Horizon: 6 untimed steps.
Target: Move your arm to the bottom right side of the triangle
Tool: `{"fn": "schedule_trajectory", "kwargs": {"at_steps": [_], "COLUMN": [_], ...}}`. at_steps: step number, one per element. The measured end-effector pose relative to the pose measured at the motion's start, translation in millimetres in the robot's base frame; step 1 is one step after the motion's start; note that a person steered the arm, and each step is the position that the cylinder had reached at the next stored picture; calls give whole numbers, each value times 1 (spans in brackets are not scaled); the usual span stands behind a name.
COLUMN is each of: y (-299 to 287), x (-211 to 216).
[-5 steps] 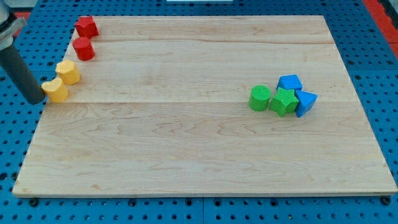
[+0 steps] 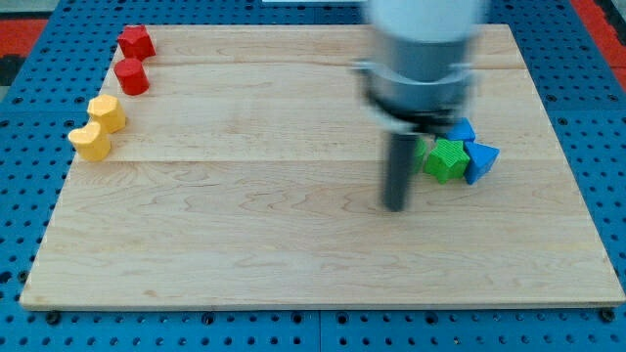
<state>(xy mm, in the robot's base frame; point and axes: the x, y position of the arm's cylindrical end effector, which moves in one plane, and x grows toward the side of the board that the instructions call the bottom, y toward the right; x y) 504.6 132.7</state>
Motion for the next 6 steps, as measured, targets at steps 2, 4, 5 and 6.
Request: {"fn": "schedule_trajectory", "kwargs": {"at_steps": [2, 4, 5, 6], "y": [61, 75, 84, 91], "x": [5, 5, 5, 6]}}
